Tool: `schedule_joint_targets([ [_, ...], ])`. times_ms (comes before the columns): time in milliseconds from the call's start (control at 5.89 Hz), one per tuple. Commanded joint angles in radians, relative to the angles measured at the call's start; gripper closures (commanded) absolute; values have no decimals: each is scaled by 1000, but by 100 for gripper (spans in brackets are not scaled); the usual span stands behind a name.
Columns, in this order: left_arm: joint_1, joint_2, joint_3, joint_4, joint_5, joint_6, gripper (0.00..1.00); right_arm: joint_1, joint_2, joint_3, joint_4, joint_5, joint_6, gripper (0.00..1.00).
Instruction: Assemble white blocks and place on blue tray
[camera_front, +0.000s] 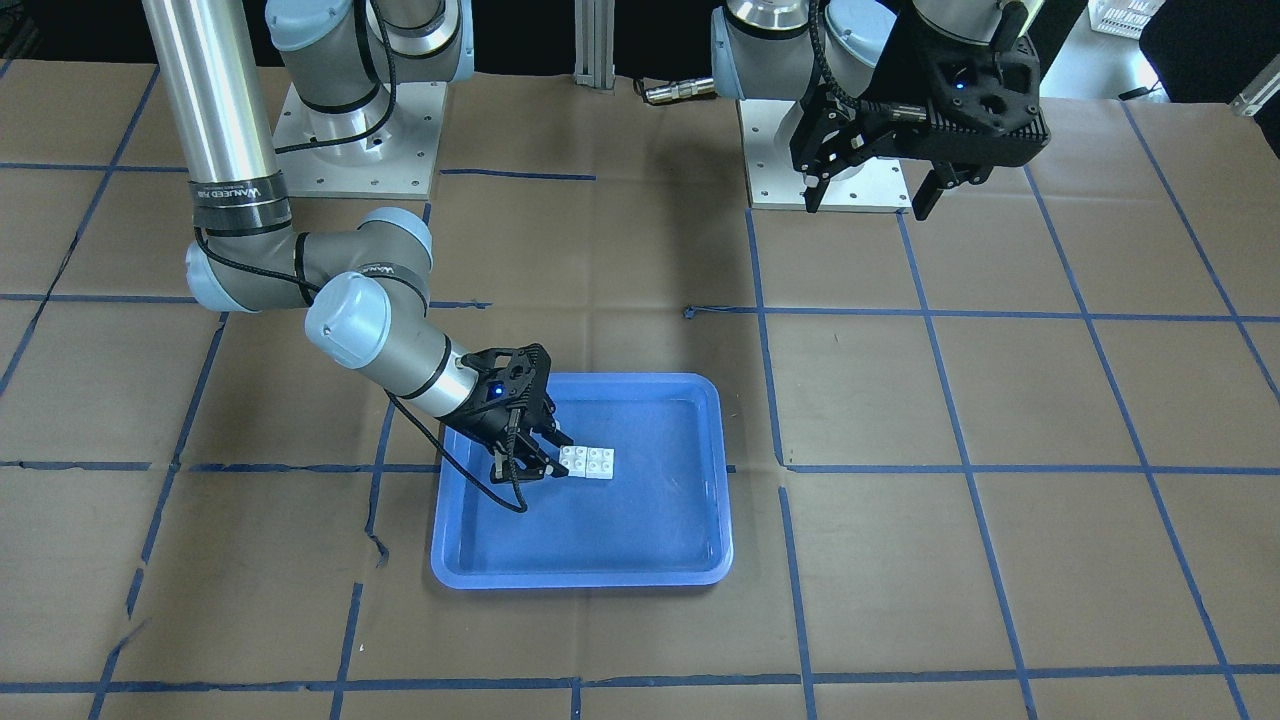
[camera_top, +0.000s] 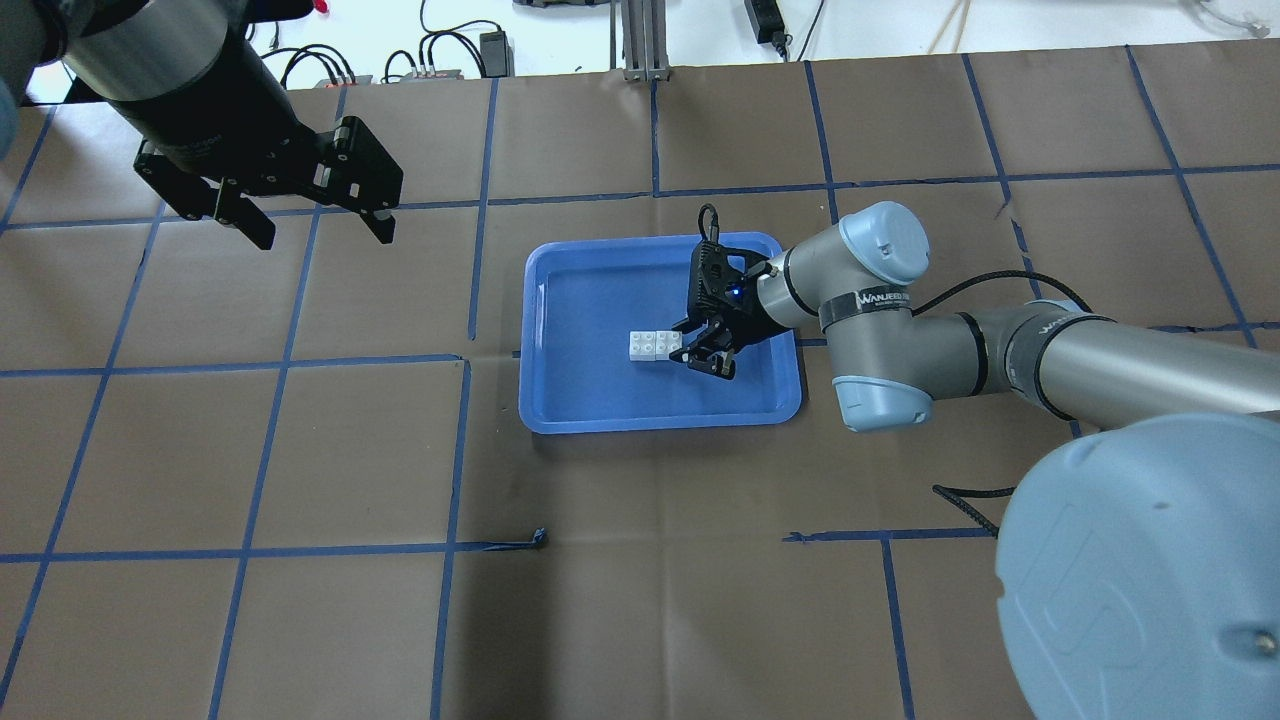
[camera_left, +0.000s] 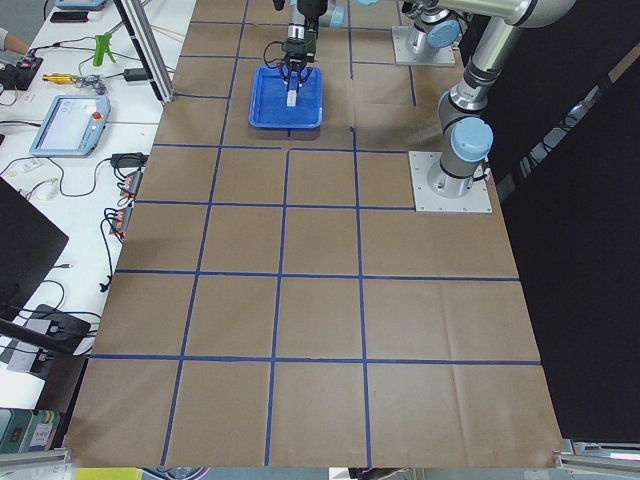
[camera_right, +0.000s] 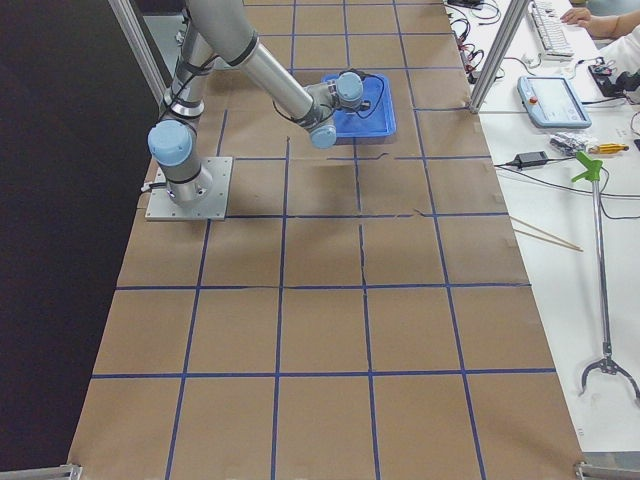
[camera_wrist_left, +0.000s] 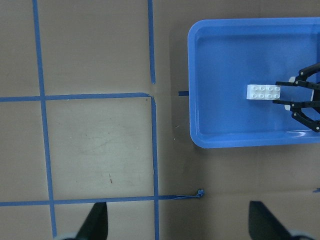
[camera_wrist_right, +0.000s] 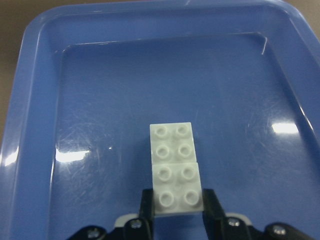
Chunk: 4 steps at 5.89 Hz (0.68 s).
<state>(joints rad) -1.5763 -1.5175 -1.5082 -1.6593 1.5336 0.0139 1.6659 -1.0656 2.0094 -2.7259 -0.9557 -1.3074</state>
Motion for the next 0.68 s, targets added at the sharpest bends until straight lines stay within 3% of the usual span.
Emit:
schedule_joint_targets([
  [0,1,0,-3,1,-1,0,1,0,1,0,0,0,0,70],
  [339,1,-1,-3,1,-4,0,1,0,1,-1,0,0,4,56],
  [509,1,-1,-3,3,-4,0,1,0,1,-1,0,0,4,54],
])
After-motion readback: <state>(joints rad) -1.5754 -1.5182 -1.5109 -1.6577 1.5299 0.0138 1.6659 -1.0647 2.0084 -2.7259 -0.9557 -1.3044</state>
